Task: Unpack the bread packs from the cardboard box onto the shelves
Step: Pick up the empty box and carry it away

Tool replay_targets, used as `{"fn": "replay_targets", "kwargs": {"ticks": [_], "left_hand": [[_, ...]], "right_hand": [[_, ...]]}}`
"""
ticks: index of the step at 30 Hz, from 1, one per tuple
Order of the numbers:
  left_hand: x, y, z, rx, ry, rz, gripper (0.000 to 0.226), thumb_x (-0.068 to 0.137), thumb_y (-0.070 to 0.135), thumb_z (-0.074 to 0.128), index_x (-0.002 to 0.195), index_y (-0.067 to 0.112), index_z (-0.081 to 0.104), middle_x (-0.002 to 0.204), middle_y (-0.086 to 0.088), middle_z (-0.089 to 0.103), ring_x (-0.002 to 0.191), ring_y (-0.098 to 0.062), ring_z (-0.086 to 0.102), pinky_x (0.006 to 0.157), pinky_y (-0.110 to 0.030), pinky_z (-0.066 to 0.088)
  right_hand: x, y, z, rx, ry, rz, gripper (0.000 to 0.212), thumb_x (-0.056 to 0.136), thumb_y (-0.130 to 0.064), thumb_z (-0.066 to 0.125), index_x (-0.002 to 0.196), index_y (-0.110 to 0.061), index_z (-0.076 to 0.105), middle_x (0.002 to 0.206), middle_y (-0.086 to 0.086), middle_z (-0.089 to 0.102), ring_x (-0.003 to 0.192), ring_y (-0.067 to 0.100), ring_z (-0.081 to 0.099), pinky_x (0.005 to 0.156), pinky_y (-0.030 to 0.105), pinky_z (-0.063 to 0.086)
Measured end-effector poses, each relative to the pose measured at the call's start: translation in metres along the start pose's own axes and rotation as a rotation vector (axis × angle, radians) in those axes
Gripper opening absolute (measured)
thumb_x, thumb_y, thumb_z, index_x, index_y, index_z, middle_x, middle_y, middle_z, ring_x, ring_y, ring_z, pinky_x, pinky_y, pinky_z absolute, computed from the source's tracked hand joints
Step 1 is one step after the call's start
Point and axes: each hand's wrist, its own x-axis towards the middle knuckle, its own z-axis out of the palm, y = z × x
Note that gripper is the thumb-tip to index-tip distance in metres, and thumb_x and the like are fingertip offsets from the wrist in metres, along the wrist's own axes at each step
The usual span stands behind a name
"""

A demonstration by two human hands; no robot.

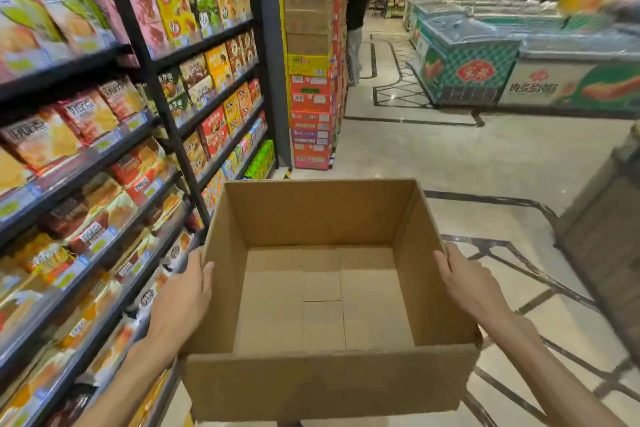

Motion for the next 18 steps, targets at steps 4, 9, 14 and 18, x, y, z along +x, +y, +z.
{"fn": "replay_targets", "kwargs": {"ticks": [4, 9, 14, 18], "left_hand": [[0.027, -0.001, -0.016, -0.007, 0.006, 0.006, 0.032, 0.11, 0.041, 0.03, 0.131, 0.019, 0.04, 0.075, -0.003, 0.064, 0.066, -0.031, 0.062, 0.06, -0.041, 0.051], [0.081, 0.003, -0.014, 0.002, 0.004, 0.015, 0.041, 0.108, 0.047, 0.024, 0.142, 0.027, 0.035, 0.099, -0.007, 0.073, 0.089, -0.036, 0.071, 0.074, -0.047, 0.056], [0.15, 0.024, 0.007, 0.009, 0.003, 0.006, 0.04, 0.11, 0.043, 0.026, 0.143, 0.023, 0.038, 0.092, -0.003, 0.072, 0.086, -0.03, 0.069, 0.07, -0.042, 0.052], [0.214, 0.05, 0.026, 0.012, 0.005, 0.004, 0.041, 0.11, 0.041, 0.027, 0.147, 0.024, 0.035, 0.085, 0.0, 0.068, 0.072, -0.023, 0.066, 0.058, -0.037, 0.048]], "right_hand": [[0.022, -0.016, -0.015, -0.039, 0.02, -0.016, 0.029, 0.109, -0.038, 0.031, 0.119, -0.018, 0.05, 0.075, 0.001, 0.059, 0.083, 0.033, 0.072, 0.066, 0.037, 0.05], [0.069, -0.034, -0.015, 0.006, 0.027, 0.02, 0.029, 0.109, -0.042, 0.03, 0.119, -0.023, 0.05, 0.085, -0.001, 0.064, 0.087, 0.027, 0.073, 0.072, 0.04, 0.057], [0.141, -0.042, -0.006, 0.027, 0.023, 0.019, 0.032, 0.11, -0.043, 0.029, 0.126, -0.023, 0.049, 0.098, 0.001, 0.069, 0.089, 0.025, 0.071, 0.07, 0.036, 0.051], [0.211, -0.043, -0.006, 0.057, 0.001, 0.024, 0.032, 0.109, -0.044, 0.029, 0.125, -0.024, 0.049, 0.101, 0.001, 0.071, 0.093, 0.026, 0.072, 0.076, 0.038, 0.058]]}}
